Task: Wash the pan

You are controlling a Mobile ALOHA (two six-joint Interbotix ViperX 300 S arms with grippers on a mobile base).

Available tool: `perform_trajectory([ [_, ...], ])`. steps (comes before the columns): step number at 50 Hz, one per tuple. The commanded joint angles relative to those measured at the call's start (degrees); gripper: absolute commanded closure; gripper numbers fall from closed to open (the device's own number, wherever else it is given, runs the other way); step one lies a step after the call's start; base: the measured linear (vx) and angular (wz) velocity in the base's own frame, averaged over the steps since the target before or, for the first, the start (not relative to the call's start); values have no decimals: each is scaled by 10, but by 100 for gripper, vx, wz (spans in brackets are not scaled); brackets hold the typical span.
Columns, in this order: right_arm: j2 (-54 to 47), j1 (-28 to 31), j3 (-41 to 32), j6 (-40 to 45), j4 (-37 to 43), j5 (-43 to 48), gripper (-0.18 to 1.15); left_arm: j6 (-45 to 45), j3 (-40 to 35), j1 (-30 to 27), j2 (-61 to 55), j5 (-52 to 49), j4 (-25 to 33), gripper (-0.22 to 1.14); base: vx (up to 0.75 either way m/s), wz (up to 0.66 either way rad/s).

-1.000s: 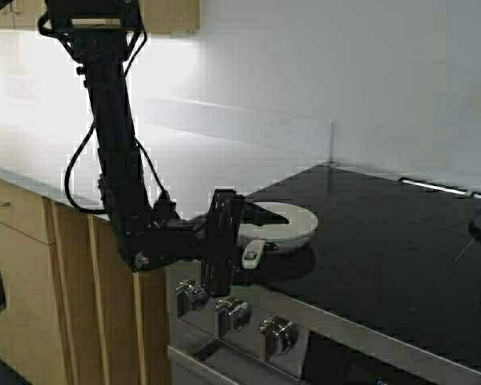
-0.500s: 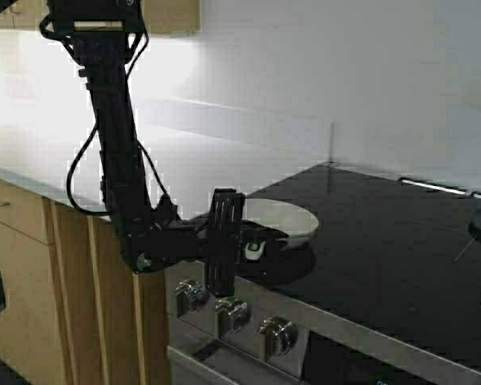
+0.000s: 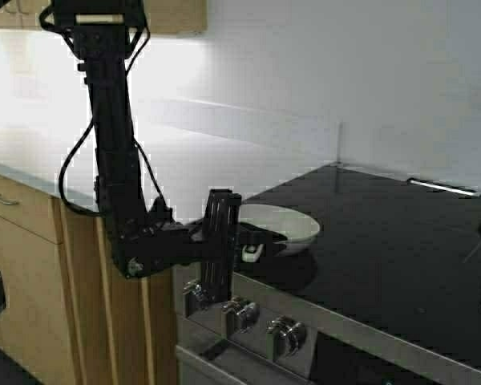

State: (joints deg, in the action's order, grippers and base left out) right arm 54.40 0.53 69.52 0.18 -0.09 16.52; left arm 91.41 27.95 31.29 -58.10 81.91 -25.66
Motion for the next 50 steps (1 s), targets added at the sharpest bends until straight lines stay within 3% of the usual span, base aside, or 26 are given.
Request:
perform_trajectory([
  [1,-4,0,-4,0,-1,4,91,-26,20,-3,49,45,9,89,1,15],
  [19,-7,0,-4,-9,-1,3,91,-29,78,-3,92,111,13,89,3,33],
  [50,-16,1,-4,-5,-1,-4,91,-63,177,-1,127,142,14,89,7,65],
])
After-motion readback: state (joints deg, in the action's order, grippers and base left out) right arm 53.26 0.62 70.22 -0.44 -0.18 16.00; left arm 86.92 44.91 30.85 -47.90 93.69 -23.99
